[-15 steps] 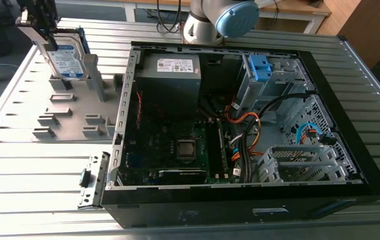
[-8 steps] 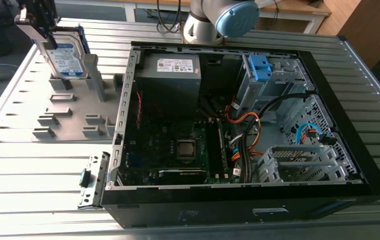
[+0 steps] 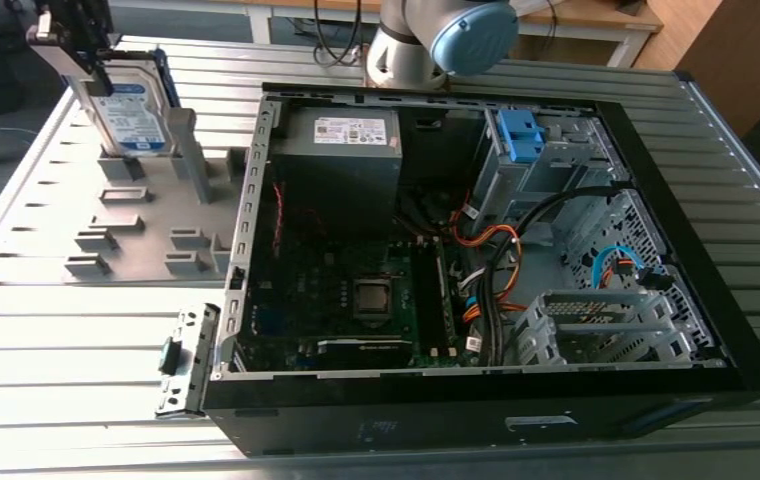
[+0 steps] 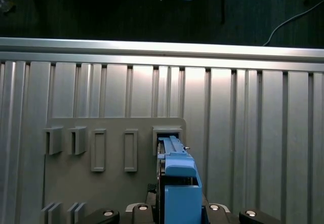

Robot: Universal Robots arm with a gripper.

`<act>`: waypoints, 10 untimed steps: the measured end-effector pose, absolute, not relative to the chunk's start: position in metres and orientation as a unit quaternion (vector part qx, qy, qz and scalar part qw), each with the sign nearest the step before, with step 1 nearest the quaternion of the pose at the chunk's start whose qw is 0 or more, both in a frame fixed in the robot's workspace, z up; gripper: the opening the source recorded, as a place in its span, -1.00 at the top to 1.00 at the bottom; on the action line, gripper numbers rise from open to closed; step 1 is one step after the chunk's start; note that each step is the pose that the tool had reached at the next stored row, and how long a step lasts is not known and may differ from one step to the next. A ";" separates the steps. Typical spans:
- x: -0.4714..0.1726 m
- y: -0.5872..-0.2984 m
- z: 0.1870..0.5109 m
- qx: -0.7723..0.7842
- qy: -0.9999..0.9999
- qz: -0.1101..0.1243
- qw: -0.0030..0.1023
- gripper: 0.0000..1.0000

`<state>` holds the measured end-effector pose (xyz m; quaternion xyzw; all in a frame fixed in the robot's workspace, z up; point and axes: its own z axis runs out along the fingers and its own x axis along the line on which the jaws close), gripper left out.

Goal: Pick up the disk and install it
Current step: 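Pick up the disk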

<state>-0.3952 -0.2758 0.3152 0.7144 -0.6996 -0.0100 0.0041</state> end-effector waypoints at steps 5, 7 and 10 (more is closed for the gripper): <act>-0.395 -0.276 0.319 0.714 -0.700 -0.010 0.004 0.27; -0.395 -0.276 0.320 0.714 -0.700 -0.010 0.004 0.27; -0.395 -0.276 0.322 0.714 -0.700 -0.010 0.004 0.27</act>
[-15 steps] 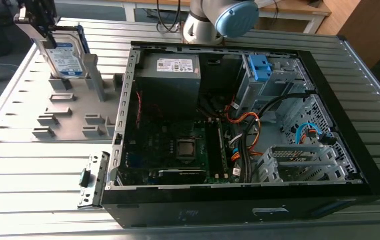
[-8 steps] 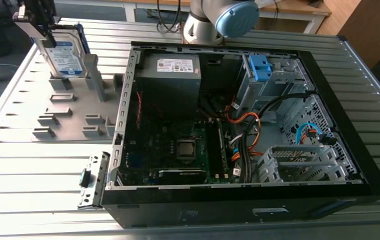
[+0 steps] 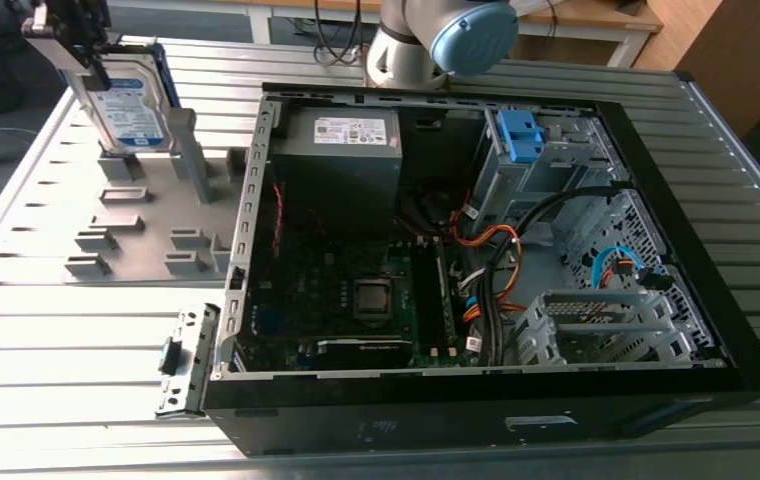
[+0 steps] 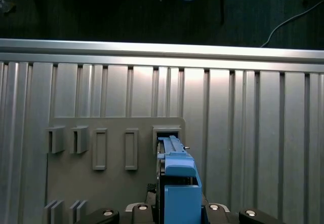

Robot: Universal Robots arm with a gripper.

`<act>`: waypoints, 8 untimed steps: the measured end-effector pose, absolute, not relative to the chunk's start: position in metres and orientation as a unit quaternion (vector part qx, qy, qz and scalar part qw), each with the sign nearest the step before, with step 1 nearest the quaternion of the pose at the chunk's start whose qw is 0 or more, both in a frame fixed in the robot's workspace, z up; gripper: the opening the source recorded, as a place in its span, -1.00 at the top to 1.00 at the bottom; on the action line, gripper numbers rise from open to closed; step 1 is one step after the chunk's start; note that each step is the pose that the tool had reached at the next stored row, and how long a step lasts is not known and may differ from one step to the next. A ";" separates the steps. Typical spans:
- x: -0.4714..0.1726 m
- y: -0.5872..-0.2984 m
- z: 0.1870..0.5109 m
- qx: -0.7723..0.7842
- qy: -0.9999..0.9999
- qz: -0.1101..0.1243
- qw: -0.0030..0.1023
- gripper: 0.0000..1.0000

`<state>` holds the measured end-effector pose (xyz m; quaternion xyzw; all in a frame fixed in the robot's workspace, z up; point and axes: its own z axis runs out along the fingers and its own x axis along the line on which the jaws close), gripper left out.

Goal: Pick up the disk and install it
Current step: 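Pick up the disk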

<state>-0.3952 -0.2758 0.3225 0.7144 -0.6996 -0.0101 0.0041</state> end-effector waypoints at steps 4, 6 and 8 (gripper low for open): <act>-0.395 -0.276 0.325 0.714 -0.700 -0.010 0.004 0.27; -0.395 -0.276 0.326 0.714 -0.700 -0.010 0.004 0.27; -0.395 -0.276 0.328 0.714 -0.700 -0.010 0.004 0.27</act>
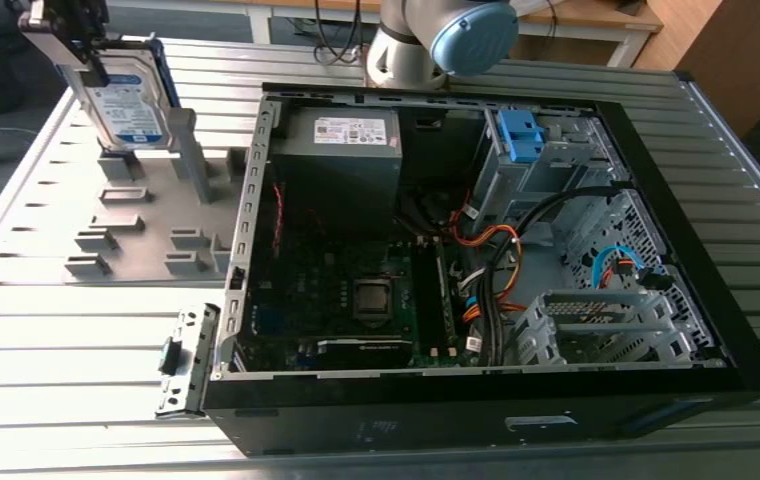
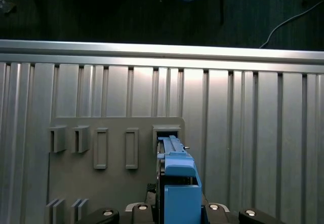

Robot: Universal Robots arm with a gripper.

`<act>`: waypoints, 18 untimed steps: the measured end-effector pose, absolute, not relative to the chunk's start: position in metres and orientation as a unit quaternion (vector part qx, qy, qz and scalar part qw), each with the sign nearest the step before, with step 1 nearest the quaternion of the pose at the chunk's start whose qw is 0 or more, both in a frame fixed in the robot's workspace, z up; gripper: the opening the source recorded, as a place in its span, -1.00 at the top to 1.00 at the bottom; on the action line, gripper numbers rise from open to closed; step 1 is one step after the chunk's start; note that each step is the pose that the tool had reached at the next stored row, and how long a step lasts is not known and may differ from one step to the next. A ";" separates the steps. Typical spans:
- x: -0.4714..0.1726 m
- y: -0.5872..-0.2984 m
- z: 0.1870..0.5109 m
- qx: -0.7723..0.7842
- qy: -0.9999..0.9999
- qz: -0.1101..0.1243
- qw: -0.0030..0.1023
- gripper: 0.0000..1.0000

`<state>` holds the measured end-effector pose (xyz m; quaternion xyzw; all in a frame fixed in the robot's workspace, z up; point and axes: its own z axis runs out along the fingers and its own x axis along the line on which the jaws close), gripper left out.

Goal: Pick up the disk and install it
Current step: 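Pick up the disk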

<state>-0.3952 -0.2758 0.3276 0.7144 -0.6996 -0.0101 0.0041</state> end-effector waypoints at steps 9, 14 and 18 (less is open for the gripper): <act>-0.395 -0.276 0.334 0.714 -0.700 -0.010 0.004 0.27; -0.395 -0.276 0.337 0.714 -0.700 -0.010 0.004 0.27; -0.395 -0.276 0.340 0.714 -0.700 -0.010 0.004 0.27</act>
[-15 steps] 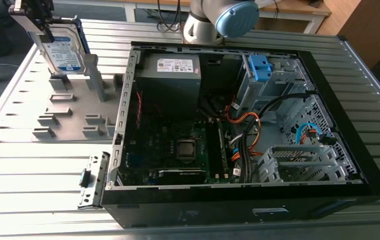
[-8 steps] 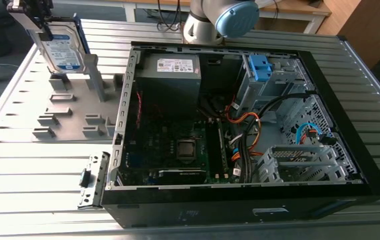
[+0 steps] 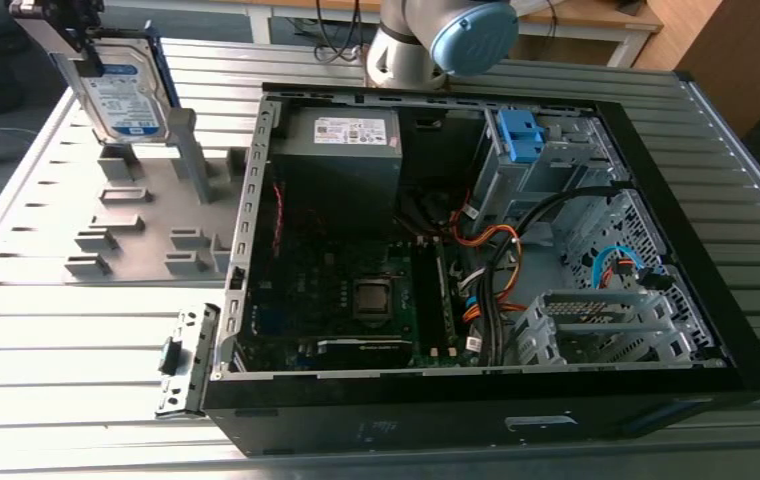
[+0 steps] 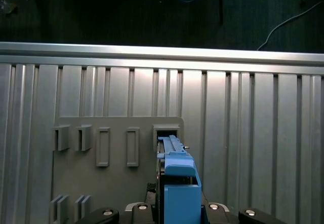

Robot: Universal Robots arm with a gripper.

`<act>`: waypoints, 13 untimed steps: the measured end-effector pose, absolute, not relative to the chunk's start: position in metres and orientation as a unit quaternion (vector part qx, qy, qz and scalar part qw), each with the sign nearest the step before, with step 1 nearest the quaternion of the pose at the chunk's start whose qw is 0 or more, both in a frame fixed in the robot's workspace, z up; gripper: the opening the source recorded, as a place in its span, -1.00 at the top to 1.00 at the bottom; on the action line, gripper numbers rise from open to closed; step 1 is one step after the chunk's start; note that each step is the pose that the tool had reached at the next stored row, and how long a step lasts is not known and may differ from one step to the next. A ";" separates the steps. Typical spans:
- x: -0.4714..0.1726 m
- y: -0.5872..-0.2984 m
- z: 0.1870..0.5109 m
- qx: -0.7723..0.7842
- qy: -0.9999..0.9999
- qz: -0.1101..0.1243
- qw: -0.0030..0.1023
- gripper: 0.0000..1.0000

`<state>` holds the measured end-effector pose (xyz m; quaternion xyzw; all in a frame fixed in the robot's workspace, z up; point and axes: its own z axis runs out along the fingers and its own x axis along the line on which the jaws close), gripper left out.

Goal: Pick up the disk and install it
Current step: 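Pick up the disk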

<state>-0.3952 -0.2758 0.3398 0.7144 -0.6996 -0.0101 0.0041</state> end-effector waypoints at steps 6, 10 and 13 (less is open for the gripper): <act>-0.395 -0.276 0.344 0.714 -0.700 -0.010 0.004 0.27; -0.395 -0.276 0.347 0.714 -0.700 -0.010 0.004 0.27; -0.395 -0.276 0.349 0.714 -0.700 -0.010 0.004 0.27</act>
